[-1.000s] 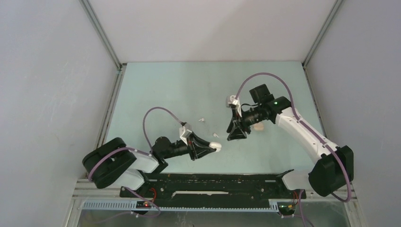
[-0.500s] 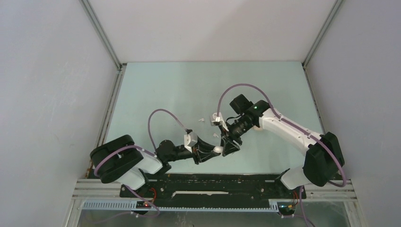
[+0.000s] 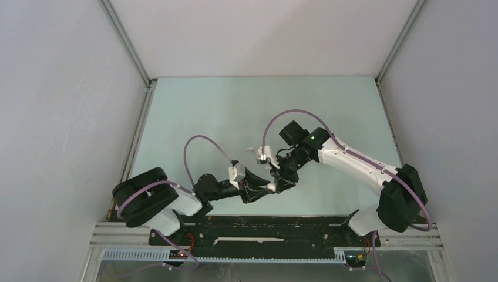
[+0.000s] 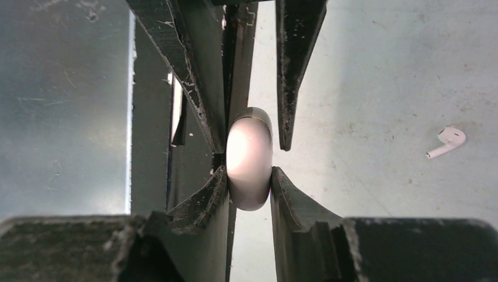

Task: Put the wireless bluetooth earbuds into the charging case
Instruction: Pass from the left arm to the right, then pass from the right arm to the left, then open the charging case to the charging case.

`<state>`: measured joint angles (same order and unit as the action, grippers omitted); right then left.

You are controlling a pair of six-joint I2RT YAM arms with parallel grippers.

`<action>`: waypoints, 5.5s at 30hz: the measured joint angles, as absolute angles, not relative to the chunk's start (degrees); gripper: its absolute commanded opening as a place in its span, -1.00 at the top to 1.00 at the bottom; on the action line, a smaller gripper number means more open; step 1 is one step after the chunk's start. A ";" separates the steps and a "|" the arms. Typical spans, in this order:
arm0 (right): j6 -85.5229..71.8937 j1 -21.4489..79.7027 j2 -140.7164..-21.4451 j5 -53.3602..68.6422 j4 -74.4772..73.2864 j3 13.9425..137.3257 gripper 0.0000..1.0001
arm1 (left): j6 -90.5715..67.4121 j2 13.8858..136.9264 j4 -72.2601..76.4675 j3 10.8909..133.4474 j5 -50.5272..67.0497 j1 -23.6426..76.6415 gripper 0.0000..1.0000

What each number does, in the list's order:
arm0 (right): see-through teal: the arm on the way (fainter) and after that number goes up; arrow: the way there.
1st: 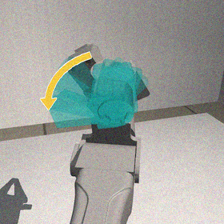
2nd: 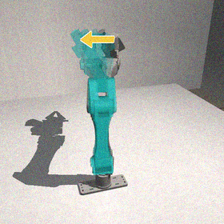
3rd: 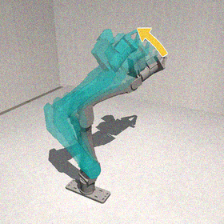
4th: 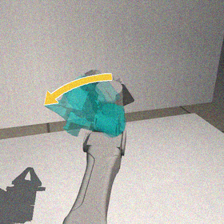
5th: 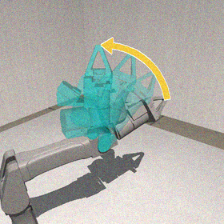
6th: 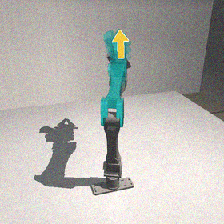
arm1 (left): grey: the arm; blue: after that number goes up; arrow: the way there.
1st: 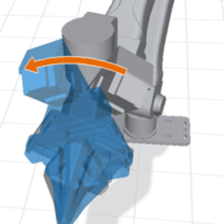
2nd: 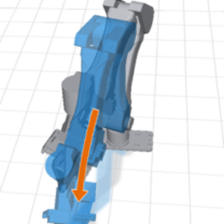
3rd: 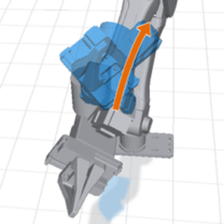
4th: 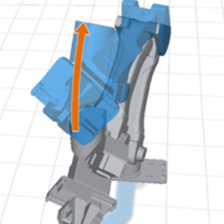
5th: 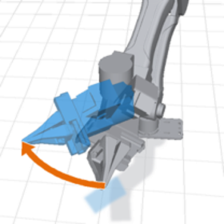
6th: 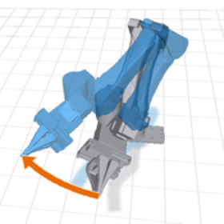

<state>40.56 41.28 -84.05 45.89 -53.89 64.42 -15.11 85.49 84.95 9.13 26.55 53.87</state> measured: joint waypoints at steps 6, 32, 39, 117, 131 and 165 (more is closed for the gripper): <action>40.56 44.64 -81.14 38.44 -53.98 64.42 0.76 | -14.17 85.49 84.95 9.61 26.52 53.89 0.08; 40.51 48.18 -79.31 31.16 -59.37 69.71 0.73 | -8.88 83.40 77.06 11.05 25.61 56.62 0.15; 39.88 49.06 -81.56 30.65 -59.57 70.13 0.72 | -8.84 83.40 77.38 11.07 25.61 56.90 0.27; 36.38 36.45 -82.59 46.02 -60.40 67.57 -0.36 | -9.15 85.84 85.14 10.35 25.02 58.59 1.00; 36.62 33.98 -83.64 51.20 -62.13 70.67 -0.36 | -9.15 85.89 85.32 10.35 26.37 58.76 1.00; 29.06 30.96 -90.37 35.59 -39.29 69.91 0.25 | -8.88 31.20 51.72 0.64 6.59 58.76 1.00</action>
<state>29.06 30.96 -90.37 35.59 -39.29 69.91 -8.88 31.20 51.72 0.64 6.59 58.76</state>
